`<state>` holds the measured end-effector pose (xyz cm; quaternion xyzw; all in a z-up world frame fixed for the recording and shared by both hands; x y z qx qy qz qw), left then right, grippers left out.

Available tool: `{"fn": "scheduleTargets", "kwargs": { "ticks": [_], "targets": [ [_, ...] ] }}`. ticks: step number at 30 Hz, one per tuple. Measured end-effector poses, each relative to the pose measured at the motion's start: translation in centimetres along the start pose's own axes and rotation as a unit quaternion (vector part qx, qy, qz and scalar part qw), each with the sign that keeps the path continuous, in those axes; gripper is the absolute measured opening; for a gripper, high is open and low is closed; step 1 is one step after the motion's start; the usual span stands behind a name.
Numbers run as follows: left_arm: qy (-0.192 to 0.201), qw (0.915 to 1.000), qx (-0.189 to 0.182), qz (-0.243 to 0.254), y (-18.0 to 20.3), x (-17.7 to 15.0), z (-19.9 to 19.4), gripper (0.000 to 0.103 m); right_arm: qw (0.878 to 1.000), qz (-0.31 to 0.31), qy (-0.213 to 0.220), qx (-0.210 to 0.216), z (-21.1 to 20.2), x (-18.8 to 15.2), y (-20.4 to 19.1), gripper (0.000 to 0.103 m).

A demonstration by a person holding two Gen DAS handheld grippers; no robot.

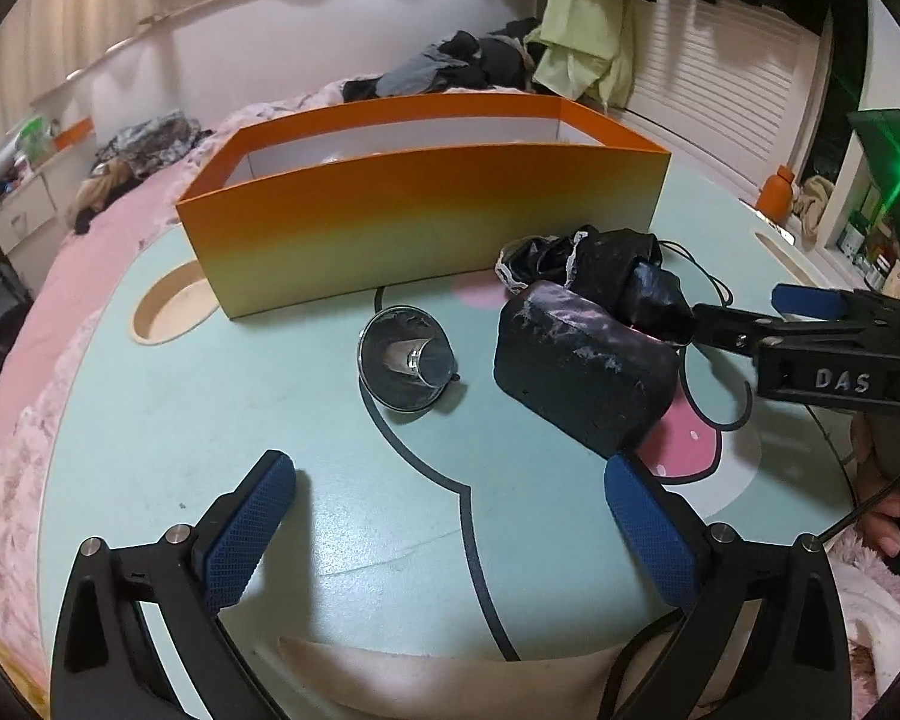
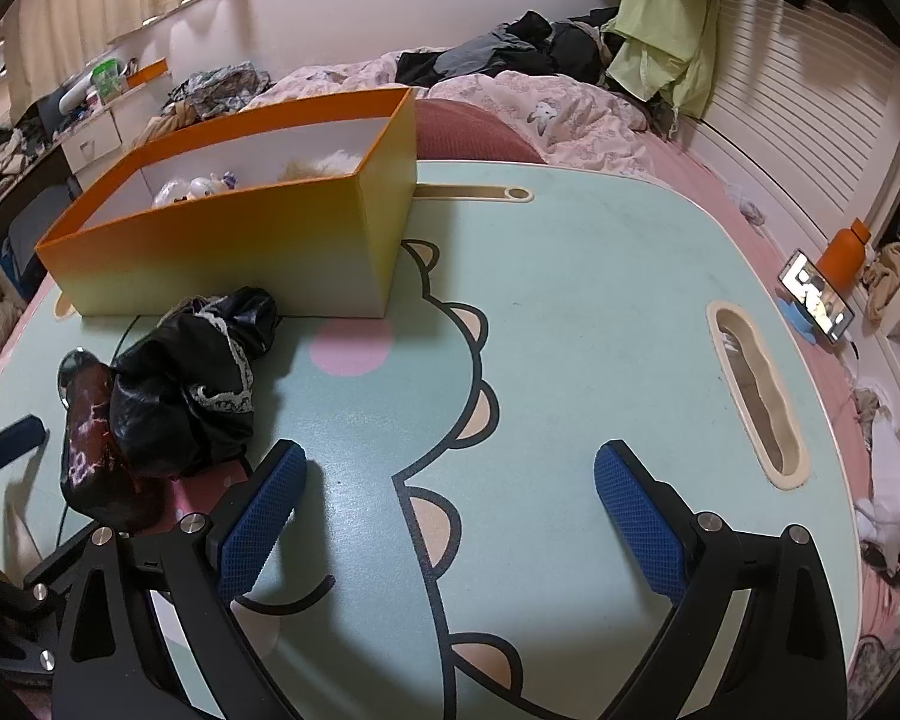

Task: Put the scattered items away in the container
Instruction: 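Reach into the box and grasp the white figurine keychain with the right tool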

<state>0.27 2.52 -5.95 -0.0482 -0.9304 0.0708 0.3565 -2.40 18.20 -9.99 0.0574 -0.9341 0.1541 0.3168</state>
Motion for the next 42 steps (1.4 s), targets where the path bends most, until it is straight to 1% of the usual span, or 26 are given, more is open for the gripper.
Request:
{"fn": "scheduleTargets", "kwargs": {
  "ticks": [1,2,4,5,6,7,8,9,10,11,12,13,14,15,19,21,25,27,28,29,33,35,38,40,42],
  "targets": [
    [0.0,1.0,0.001,-0.004,-0.1,0.0,0.0,0.103,1.0,0.005,0.006,0.006,-0.2,0.2,0.3,0.097],
    [0.0,1.0,0.003,-0.007,-0.1,0.0,0.1,0.103,1.0,0.01,0.018,0.015,-0.7,0.6,0.3,0.094],
    [-0.001,0.9999,0.008,-0.015,-0.5,0.0,0.1,0.103,0.998,0.013,0.054,0.034,-2.2,1.6,0.0,0.087],
    [-0.001,0.9998,0.009,-0.015,-0.3,0.0,0.2,0.103,0.996,0.013,0.072,0.047,-3.1,2.5,-0.5,0.087],
    [-0.001,0.9998,0.01,-0.015,-0.2,0.0,0.2,0.103,0.994,0.013,0.09,0.068,-4.1,3.7,-1.3,0.087],
    [-0.001,0.9998,0.01,-0.014,-0.2,0.0,0.1,0.103,0.991,0.011,0.098,0.088,-4.7,4.7,-2.2,0.087],
    [-0.001,0.9998,0.01,-0.014,-0.2,0.0,0.1,0.103,0.989,0.007,0.096,0.112,-5.0,5.9,-3.3,0.087],
    [-0.001,0.9998,0.009,-0.015,-0.2,0.0,0.1,0.103,0.987,0.001,0.084,0.138,-4.8,7.3,-4.7,0.086],
    [-0.001,0.9998,0.01,-0.016,-0.2,0.0,0.1,0.103,0.985,-0.001,0.071,0.154,-4.3,8.3,-5.6,0.08],
    [-0.002,0.9998,0.011,-0.017,-0.1,0.0,0.1,0.103,0.983,0.0,0.051,0.175,-3.3,9.5,-6.6,0.069],
    [-0.002,0.9997,0.012,-0.02,-0.2,0.0,0.2,0.103,0.98,0.002,0.025,0.196,-1.9,10.6,-7.7,0.066],
    [-0.003,0.9997,0.013,-0.023,-0.3,0.0,0.2,0.103,0.978,0.003,0.001,0.208,-0.5,11.4,-8.6,0.061],
    [-0.003,0.9996,0.013,-0.023,-0.5,0.0,0.3,0.103,0.976,0.003,-0.021,0.217,0.9,12.1,-9.4,0.053],
    [-0.003,0.9996,0.015,-0.024,-0.5,0.0,0.3,0.103,0.975,0.006,-0.038,0.22,2.3,12.7,-10.2,0.051],
    [-0.004,0.9994,0.02,-0.028,-0.7,-0.1,0.4,0.103,0.973,0.002,-0.096,0.208,7.0,14.6,-12.7,0.051],
    [-0.004,0.9994,0.021,-0.029,-0.7,0.0,0.4,0.103,0.971,0.005,-0.129,0.203,8.9,14.8,-13.3,0.051],
    [-0.003,0.9994,0.019,-0.029,-1.1,-0.3,0.3,0.103,0.971,0.017,-0.173,0.164,12.7,14.9,-13.3,0.051],
    [-0.003,0.9994,0.019,-0.029,-1.1,-0.3,0.3,0.103,0.969,0.026,-0.185,0.163,13.8,14.5,-13.0,0.047],
    [-0.003,0.9994,0.018,-0.029,-1.2,-0.3,0.3,0.103,0.967,0.026,-0.193,0.165,14.3,14.2,-13.0,0.04],
    [-0.003,0.9994,0.018,-0.029,-1.2,-0.3,0.3,0.103,0.966,0.027,-0.199,0.165,14.6,14.0,-13.0,0.038],
    [-0.003,0.9995,0.017,-0.028,-1.5,-0.4,0.2,0.103,0.969,0.019,-0.188,0.16,14.5,13.9,-12.8,0.038],
    [-0.003,0.9995,0.016,-0.027,-1.6,-0.4,0.2,0.103,0.97,0.018,-0.183,0.162,13.7,13.6,-12.6,0.037],
    [-0.003,0.9995,0.016,-0.027,-1.6,-0.4,0.2,0.103,0.973,0.013,-0.143,0.183,10.9,14.4,-12.8,0.037],
    [-0.003,0.9995,0.016,-0.027,-1.7,-0.5,0.2,0.103,0.977,0.001,-0.1,0.188,7.8,15.2,-12.6,0.037],
    [-0.003,0.9995,0.016,-0.027,-1.8,-0.5,0.2,0.103,0.978,-0.016,-0.061,0.2,4.4,15.5,-12.4,0.037]
  ]
}}
Point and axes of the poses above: each gripper's, at about its wrist camera, not at the fingertips, and z roughly the way its jaws point, y to its right, x to its top, the point moved 9 cm from there along z, roughly the way its jaws point, and after that the axes turned 13 degrees about x, right-handed, at the moved point
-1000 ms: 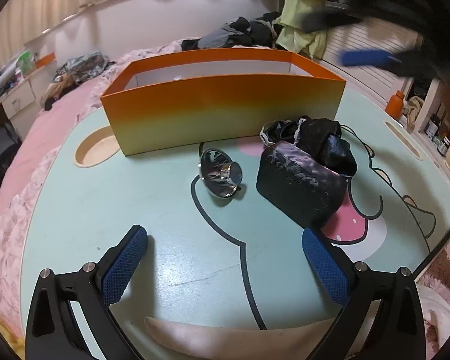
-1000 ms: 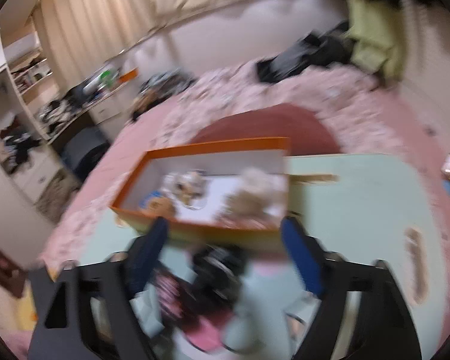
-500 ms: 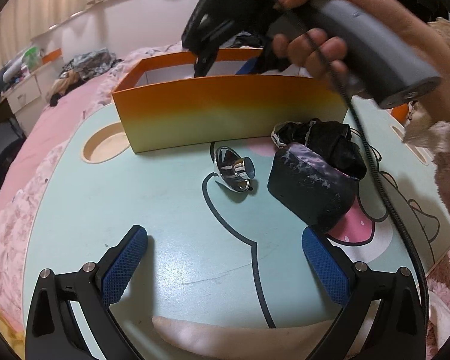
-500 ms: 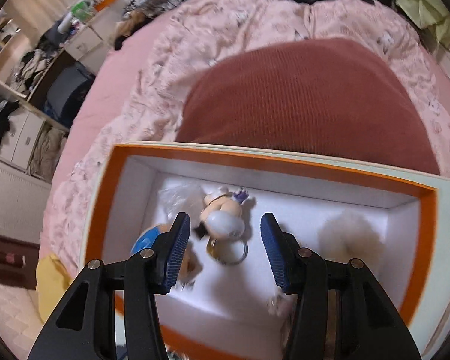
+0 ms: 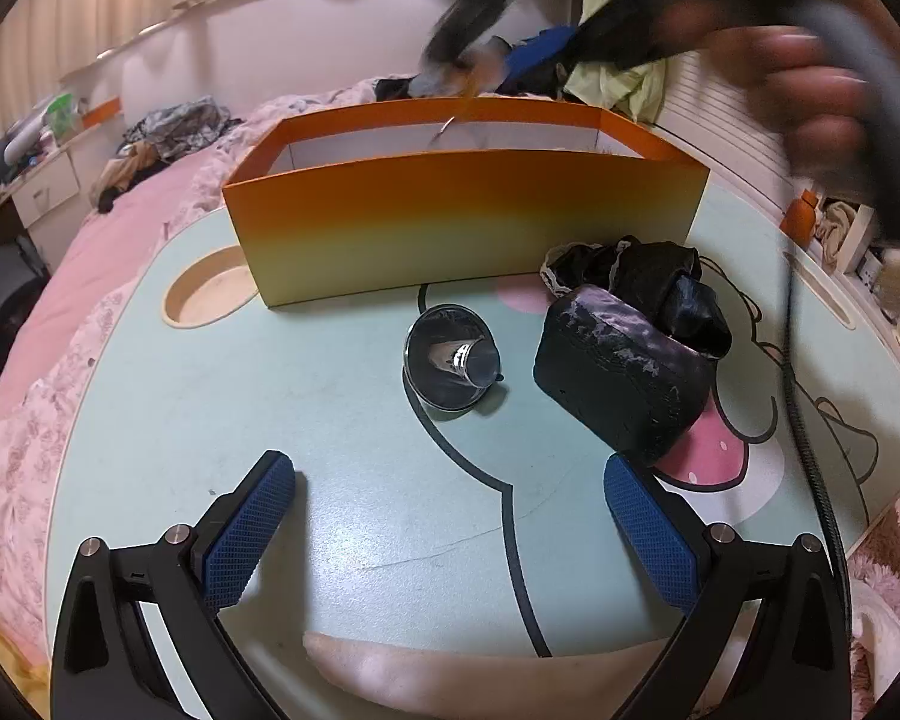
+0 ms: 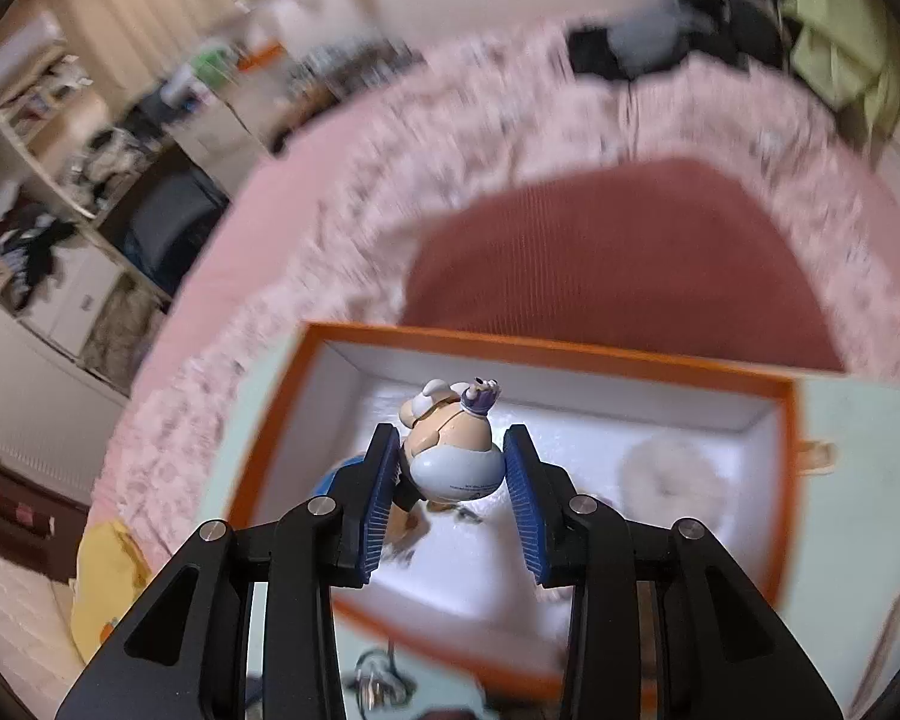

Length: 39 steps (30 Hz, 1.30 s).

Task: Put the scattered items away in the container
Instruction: 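Reach into the box and grasp the white figurine keychain with the right tool, then lift the figurine keychain out and place it on the table beside the cloth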

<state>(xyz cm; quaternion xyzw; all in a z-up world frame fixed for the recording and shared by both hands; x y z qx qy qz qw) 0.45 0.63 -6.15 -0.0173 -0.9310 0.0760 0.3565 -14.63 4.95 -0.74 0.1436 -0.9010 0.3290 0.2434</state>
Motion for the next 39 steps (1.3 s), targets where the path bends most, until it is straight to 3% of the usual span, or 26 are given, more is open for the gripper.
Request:
{"fn": "scheduleTargets", "kwargs": {
  "ticks": [5,9,14,21,25,27,28,29,34,39],
  "targets": [
    [0.0,1.0,0.0,0.0,0.0,-0.1,0.0,0.103,0.998,-0.02,0.059,0.029,-7.1,-2.1,-1.0,0.038],
    [0.0,1.0,0.0,0.0,0.0,-0.1,0.0,0.103,0.996,-0.03,0.078,0.037,-10.6,-6.3,-0.4,0.038],
    [0.0,1.0,0.0,0.0,-0.1,-0.1,0.0,0.103,0.998,0.007,0.067,-0.009,-9.3,-10.8,3.4,0.038],
    [0.0,1.0,0.0,0.0,-0.1,-0.2,0.0,0.103,0.997,0.062,0.035,-0.012,-5.6,-13.6,7.2,0.038],
    [0.0,1.0,-0.001,0.0,-0.1,-0.1,0.0,0.103,0.997,0.057,0.048,-0.006,-4.4,-13.5,7.4,0.039],
    [0.0,1.0,-0.001,0.0,0.1,-0.1,-0.1,0.103,0.996,0.058,0.071,0.003,-4.7,-13.7,7.1,0.047],
    [0.0,1.0,-0.001,0.0,0.1,-0.1,0.0,0.103,0.995,0.06,0.082,0.001,-5.0,-13.8,7.0,0.064],
    [0.0,1.0,-0.001,0.0,0.1,-0.2,-0.1,0.103,0.994,0.057,0.093,-0.002,-5.4,-13.9,6.8,0.074],
    [0.0,1.0,0.0,0.0,0.1,-0.2,0.0,0.103,0.989,0.016,0.148,-0.016,-8.6,-14.0,5.4,0.078],
    [0.0,1.0,-0.001,0.001,0.1,-0.2,-0.1,0.103,0.99,-0.015,0.113,-0.077,-8.4,-15.7,5.8,0.08]
  ]
}}
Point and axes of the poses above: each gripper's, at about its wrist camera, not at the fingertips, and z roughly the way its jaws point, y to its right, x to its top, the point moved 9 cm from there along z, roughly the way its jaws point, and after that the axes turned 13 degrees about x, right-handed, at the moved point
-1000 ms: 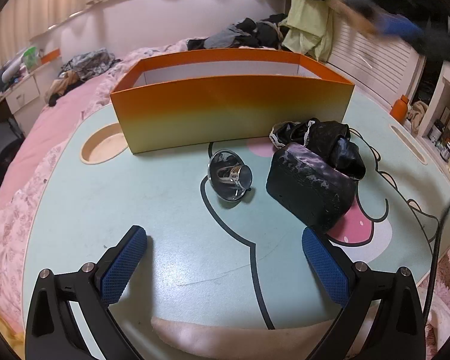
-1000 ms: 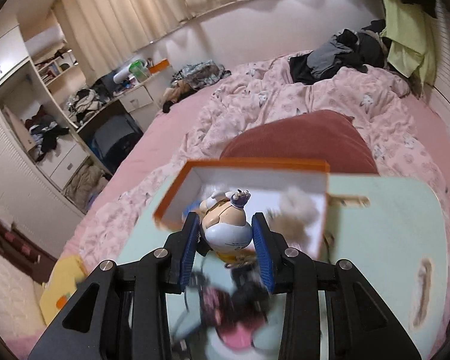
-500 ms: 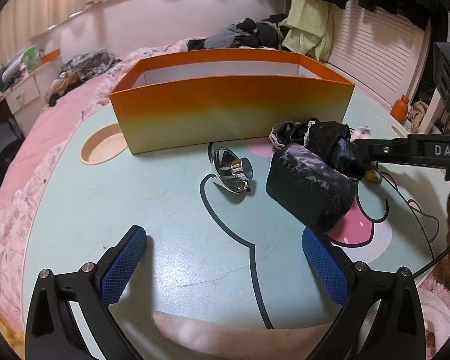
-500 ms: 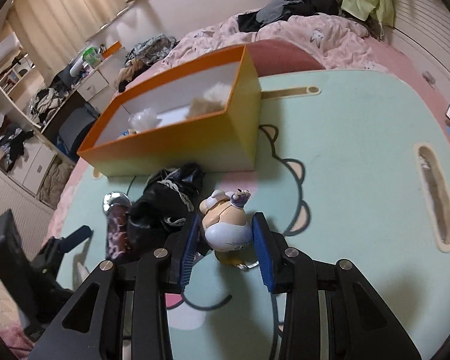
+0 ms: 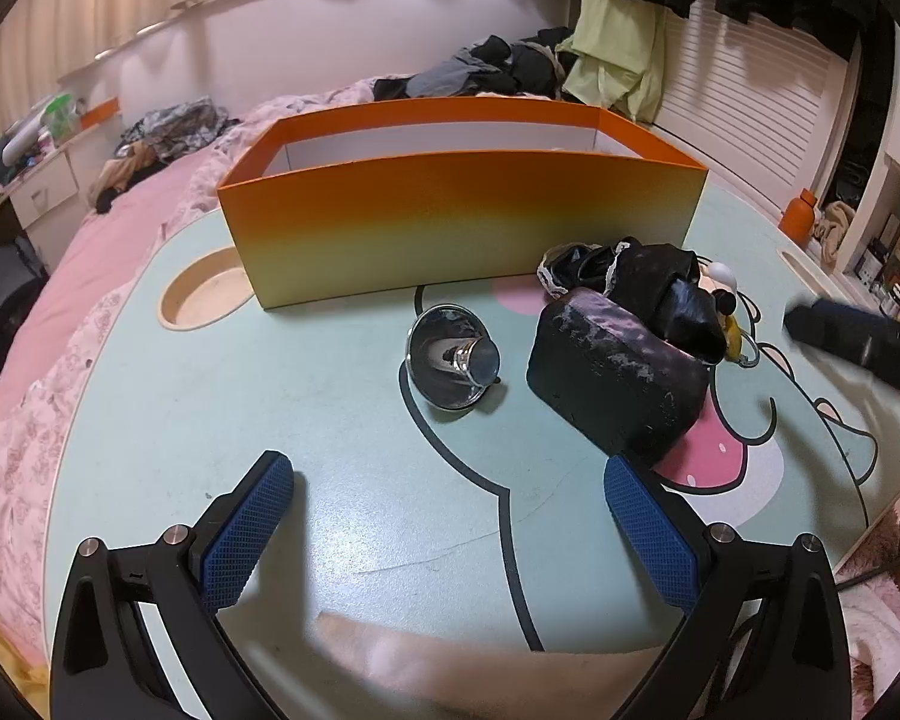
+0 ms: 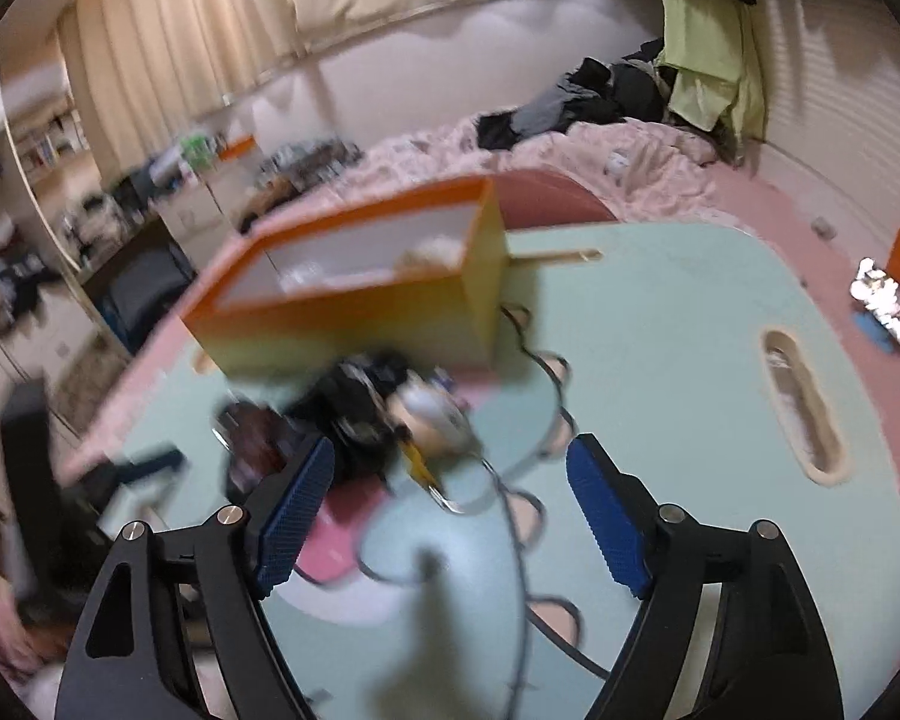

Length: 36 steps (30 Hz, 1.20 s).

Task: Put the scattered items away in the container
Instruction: 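Lift the figurine keychain out and place it on the table beside the cloth, then reach into the box and grasp the plastic-wrapped bundle with the left tool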

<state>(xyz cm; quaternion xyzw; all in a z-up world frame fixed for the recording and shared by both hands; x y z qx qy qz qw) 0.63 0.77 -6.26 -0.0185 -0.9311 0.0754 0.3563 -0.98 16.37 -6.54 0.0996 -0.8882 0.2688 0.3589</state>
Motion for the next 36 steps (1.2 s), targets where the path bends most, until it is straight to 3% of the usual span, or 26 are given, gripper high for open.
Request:
{"fn": "scheduleTargets", "kwargs": {
  "ticks": [5,10,16,20,22,23,25,26,28,29,33,36],
  "targets": [
    [-0.007,0.9999,-0.006,0.008,0.5,0.5,0.0,0.103,0.998,-0.023,-0.043,-0.04,1.2,-2.1,0.5,0.08],
    [0.05,0.9986,0.017,0.001,-1.2,3.2,-2.1,0.103,0.994,-0.049,-0.055,-0.084,1.7,-2.9,1.2,0.08],
    [0.078,0.9965,0.01,-0.029,-5.1,8.8,-3.3,0.103,0.994,-0.055,-0.058,-0.079,2.1,-3.1,1.1,0.09],
    [0.086,0.995,0.049,0.005,-6.2,12.5,-2.8,0.096,0.994,-0.054,-0.06,-0.076,2.2,-3.2,1.0,0.094],
    [0.07,0.9971,0.024,0.013,-6.1,14.4,-2.1,0.083,0.994,-0.055,-0.06,-0.076,2.1,-3.2,0.8,0.094],
    [0.049,0.9987,-0.002,0.012,-5.7,15.3,-1.4,0.08,0.994,-0.055,-0.06,-0.076,2.0,-3.3,0.8,0.094],
    [-0.002,0.9991,-0.043,0.007,-4.9,16.6,0.5,0.063,0.994,-0.055,-0.059,-0.075,2.0,-3.3,0.8,0.094],
    [-0.028,0.9983,-0.049,0.011,-4.5,17.1,1.9,0.057,0.994,-0.056,-0.059,-0.074,2.0,-3.3,0.8,0.095],
    [-0.069,0.997,-0.027,0.024,-3.9,17.6,4.7,0.029,0.994,-0.056,-0.058,-0.074,2.0,-3.4,0.7,0.095],
    [-0.08,0.9961,-0.016,0.031,-3.4,17.4,5.7,0.024,0.994,-0.057,-0.058,-0.073,1.9,-3.4,0.6,0.095],
    [-0.108,0.9928,0.01,0.05,-1.9,17.3,8.9,0.023,0.994,-0.058,-0.057,-0.072,1.9,-3.4,0.6,0.095],
    [-0.124,0.9903,0.031,0.053,-1.6,17.3,10.6,0.04,0.994,-0.058,-0.056,-0.071,1.8,-3.5,0.5,0.095]
  ]
}}
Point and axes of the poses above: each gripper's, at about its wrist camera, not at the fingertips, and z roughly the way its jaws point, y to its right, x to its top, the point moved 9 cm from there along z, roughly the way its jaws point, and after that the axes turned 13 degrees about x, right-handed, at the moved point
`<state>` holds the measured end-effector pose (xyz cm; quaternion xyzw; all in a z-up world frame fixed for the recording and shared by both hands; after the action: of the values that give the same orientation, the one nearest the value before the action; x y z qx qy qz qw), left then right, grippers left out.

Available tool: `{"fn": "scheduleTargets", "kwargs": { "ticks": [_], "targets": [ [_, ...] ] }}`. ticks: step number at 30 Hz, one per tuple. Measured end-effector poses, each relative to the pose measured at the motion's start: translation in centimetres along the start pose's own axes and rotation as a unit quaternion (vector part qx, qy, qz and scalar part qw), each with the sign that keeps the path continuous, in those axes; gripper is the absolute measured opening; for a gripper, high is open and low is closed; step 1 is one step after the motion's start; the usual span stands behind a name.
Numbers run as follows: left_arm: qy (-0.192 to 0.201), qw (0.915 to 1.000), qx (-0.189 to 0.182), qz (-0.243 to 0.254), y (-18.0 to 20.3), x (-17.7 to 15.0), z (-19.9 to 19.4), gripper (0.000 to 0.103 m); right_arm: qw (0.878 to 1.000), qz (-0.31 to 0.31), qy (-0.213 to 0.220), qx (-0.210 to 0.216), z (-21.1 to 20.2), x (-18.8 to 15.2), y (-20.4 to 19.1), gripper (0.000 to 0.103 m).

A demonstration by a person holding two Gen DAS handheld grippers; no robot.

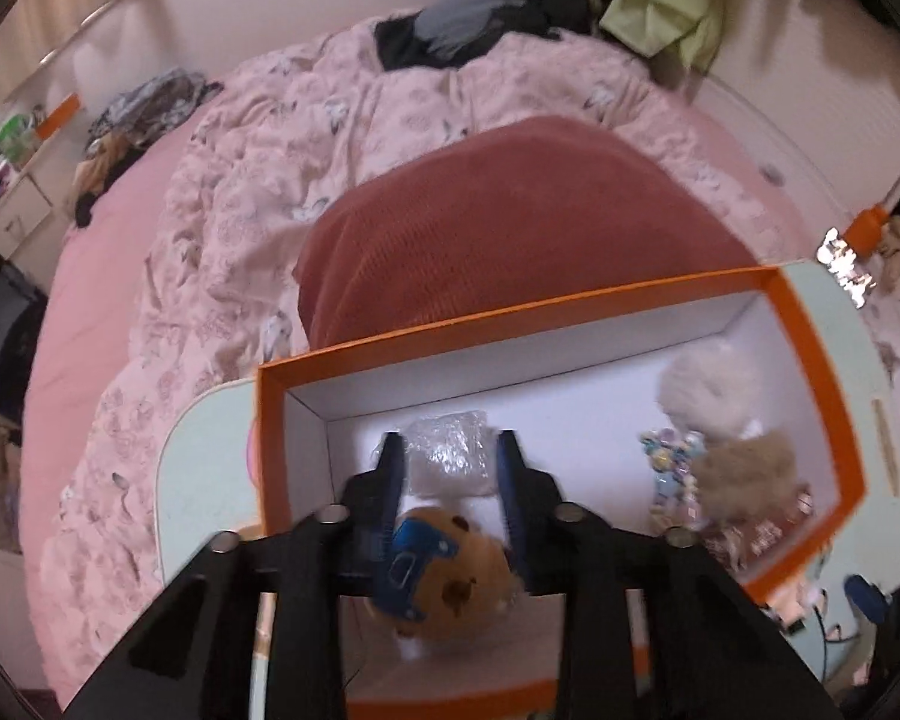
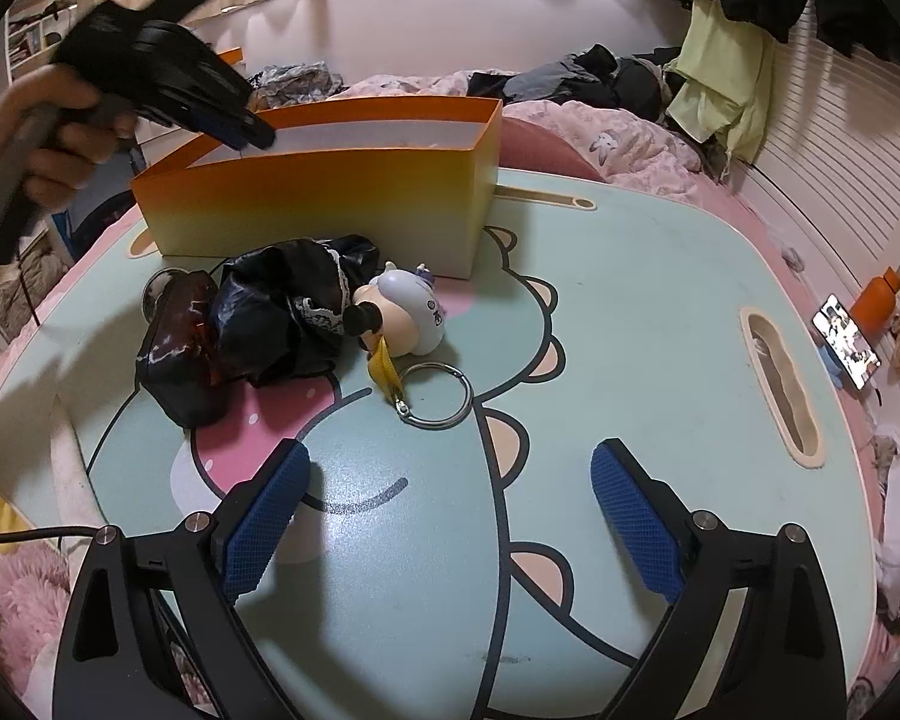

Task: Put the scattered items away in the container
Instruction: 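Reach into the box and grasp the plastic-wrapped bundle with the left tool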

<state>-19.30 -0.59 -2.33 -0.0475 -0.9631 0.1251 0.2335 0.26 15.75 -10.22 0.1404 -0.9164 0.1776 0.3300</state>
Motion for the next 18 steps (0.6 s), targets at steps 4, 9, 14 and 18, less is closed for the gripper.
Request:
{"fn": "scheduleTargets", "kwargs": {
  "ticks": [4,9,14,18],
  "targets": [
    [-0.009,0.9997,0.023,-0.005,-0.3,-0.1,1.7,0.046,1.0,0.0,0.0,0.0,0.0,0.0,0.0,0.095],
    [0.004,0.9971,0.068,0.032,0.2,-0.3,2.3,0.037,1.0,-0.001,0.0,0.0,0.0,0.0,-0.1,0.095],
    [0.024,0.9974,0.053,0.042,0.1,-0.1,1.6,0.028,1.0,-0.001,0.0,0.0,-0.1,0.1,0.0,0.095],
    [0.04,0.999,0.007,0.014,-0.4,0.2,-0.4,0.028,1.0,-0.001,0.0,0.002,-0.1,0.1,0.0,0.095]
  ]
}}
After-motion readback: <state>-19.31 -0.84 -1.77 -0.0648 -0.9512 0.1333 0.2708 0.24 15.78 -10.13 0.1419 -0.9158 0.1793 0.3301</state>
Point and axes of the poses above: each gripper's, at about its wrist camera, not at the fingertips, and z roughly the way its jaws point, y to its right, x to its top, the point moved 9 cm from there along z, roughly the way its jaws point, and after that the axes turned 13 degrees about x, right-handed, at the moved point
